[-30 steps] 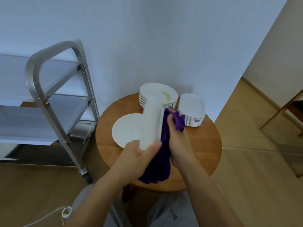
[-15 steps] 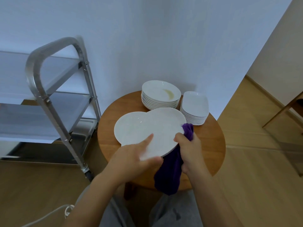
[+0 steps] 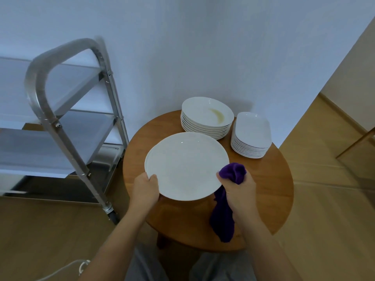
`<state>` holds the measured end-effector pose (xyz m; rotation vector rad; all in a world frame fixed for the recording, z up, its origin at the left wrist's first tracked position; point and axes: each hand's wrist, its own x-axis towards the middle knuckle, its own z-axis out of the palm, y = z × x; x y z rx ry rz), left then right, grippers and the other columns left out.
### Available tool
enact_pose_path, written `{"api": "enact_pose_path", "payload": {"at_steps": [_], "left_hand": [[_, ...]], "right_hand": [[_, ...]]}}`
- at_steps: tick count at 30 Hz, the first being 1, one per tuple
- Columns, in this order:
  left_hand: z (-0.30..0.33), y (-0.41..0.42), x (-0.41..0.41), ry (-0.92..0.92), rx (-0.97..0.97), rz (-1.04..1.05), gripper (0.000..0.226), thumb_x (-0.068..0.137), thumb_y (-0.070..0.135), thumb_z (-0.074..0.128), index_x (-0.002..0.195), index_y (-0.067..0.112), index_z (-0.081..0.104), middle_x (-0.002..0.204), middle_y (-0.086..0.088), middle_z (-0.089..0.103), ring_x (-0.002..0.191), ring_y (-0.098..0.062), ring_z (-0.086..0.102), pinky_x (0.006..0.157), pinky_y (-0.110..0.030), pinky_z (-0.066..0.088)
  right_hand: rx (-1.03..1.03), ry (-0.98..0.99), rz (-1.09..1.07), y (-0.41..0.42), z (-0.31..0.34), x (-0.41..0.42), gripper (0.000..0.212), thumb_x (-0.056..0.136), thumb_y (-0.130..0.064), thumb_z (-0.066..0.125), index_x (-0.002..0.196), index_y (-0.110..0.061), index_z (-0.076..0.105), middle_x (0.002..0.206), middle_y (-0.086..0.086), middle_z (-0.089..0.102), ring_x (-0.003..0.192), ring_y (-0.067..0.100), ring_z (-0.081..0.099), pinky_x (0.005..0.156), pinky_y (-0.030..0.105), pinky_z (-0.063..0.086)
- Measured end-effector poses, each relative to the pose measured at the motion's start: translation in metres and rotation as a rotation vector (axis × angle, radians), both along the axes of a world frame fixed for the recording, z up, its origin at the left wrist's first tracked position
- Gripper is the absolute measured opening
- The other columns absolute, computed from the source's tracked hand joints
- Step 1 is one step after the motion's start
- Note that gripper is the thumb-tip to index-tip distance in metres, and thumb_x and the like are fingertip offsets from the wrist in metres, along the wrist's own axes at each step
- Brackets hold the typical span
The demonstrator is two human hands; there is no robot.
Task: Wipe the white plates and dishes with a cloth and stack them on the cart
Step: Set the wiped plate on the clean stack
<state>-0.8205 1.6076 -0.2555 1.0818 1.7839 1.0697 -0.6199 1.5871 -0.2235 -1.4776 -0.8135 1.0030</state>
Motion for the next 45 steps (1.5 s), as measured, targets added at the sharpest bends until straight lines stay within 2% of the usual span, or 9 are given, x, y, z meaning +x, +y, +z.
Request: {"api": "enact_pose_path", "payload": {"at_steps": [8, 11, 16, 19, 26, 29, 35, 40, 45], "left_hand": [[-0.021, 0.031, -0.014, 0.198, -0.079, 0.001, 0.028, 0.099, 0.022, 0.040, 0.076, 0.013, 0.052, 0.078, -0.012, 0.061, 0.065, -0.022, 0.057, 0.055, -0.024, 0.041], [-0.028, 0.039, -0.017, 0.230, -0.107, -0.006, 0.028, 0.099, 0.024, 0.039, 0.077, 0.015, 0.052, 0.083, -0.013, 0.062, 0.065, -0.019, 0.058, 0.053, -0.020, 0.042], [-0.035, 0.049, -0.015, 0.333, -0.052, -0.015, 0.043, 0.099, 0.025, 0.041, 0.139, 0.017, 0.030, 0.105, 0.007, 0.044, 0.089, -0.015, 0.050, 0.065, -0.026, 0.046], [-0.037, 0.052, -0.015, 0.510, -0.088, -0.053, 0.051, 0.099, 0.024, 0.041, 0.144, 0.016, 0.020, 0.093, 0.005, 0.040, 0.070, -0.008, 0.043, 0.061, -0.028, 0.042], [-0.027, 0.052, -0.016, 0.767, -0.169, -0.056, 0.040, 0.098, 0.035, 0.038, 0.130, 0.012, 0.036, 0.093, -0.005, 0.057, 0.071, -0.015, 0.049, 0.056, -0.027, 0.041], [-0.007, 0.063, -0.009, 0.839, -0.059, -0.015, 0.044, 0.094, 0.043, 0.042, 0.127, 0.014, 0.041, 0.103, -0.008, 0.061, 0.073, -0.016, 0.049, 0.056, -0.026, 0.037], [0.023, 0.129, 0.037, 0.592, 0.029, -0.189, 0.037, 0.096, 0.043, 0.040, 0.106, 0.013, 0.061, 0.095, -0.002, 0.064, 0.083, -0.017, 0.058, 0.067, -0.028, 0.042], [0.029, 0.183, 0.075, 0.252, -0.012, -0.191, 0.046, 0.094, 0.047, 0.042, 0.084, 0.007, 0.063, 0.086, -0.012, 0.068, 0.078, -0.024, 0.065, 0.069, -0.039, 0.056], [0.023, 0.218, 0.096, 0.035, -0.106, -0.130, 0.052, 0.086, 0.054, 0.054, 0.097, 0.004, 0.062, 0.086, -0.008, 0.069, 0.064, -0.014, 0.060, 0.053, -0.023, 0.044]], "right_hand": [[-0.040, -0.010, -0.084, 0.023, -0.011, 0.006, 0.028, 0.083, -0.016, 0.069, 0.108, -0.023, 0.058, 0.097, -0.002, 0.063, 0.088, 0.013, 0.060, 0.064, 0.024, 0.047], [-0.052, -0.008, -0.086, 0.030, -0.015, 0.006, 0.022, 0.083, -0.015, 0.068, 0.091, -0.032, 0.057, 0.090, -0.006, 0.062, 0.082, 0.010, 0.059, 0.060, 0.023, 0.045], [-0.082, -0.001, -0.079, 0.035, -0.024, 0.006, 0.024, 0.083, -0.013, 0.068, 0.087, -0.033, 0.055, 0.088, -0.006, 0.061, 0.082, 0.012, 0.059, 0.060, 0.023, 0.045], [-0.102, 0.014, -0.097, 0.037, -0.026, 0.008, 0.030, 0.080, -0.014, 0.072, 0.087, -0.036, 0.052, 0.090, -0.008, 0.060, 0.083, 0.010, 0.058, 0.059, 0.022, 0.045], [-0.198, 0.026, -0.054, 0.040, -0.022, 0.011, 0.103, 0.041, -0.060, 0.074, 0.132, -0.024, 0.043, 0.114, -0.003, 0.057, 0.104, 0.019, 0.056, 0.080, 0.035, 0.052], [-0.242, 0.134, -0.050, 0.045, -0.016, 0.010, 0.090, 0.047, -0.074, 0.057, 0.122, -0.027, 0.047, 0.102, -0.005, 0.058, 0.092, 0.015, 0.057, 0.072, 0.032, 0.048], [-0.415, 0.447, -0.101, 0.081, -0.011, 0.018, 0.045, 0.085, -0.067, 0.042, 0.102, -0.026, 0.052, 0.087, -0.002, 0.058, 0.080, 0.016, 0.054, 0.079, 0.036, 0.040], [-0.317, 0.252, -0.081, 0.115, -0.018, 0.027, 0.029, 0.094, -0.054, 0.040, 0.088, -0.029, 0.054, 0.085, -0.003, 0.062, 0.080, 0.014, 0.059, 0.059, 0.028, 0.042], [-0.272, 0.188, -0.057, 0.135, -0.029, 0.031, 0.028, 0.092, -0.055, 0.043, 0.089, -0.032, 0.058, 0.090, -0.003, 0.065, 0.086, 0.014, 0.061, 0.062, 0.028, 0.044]]}}
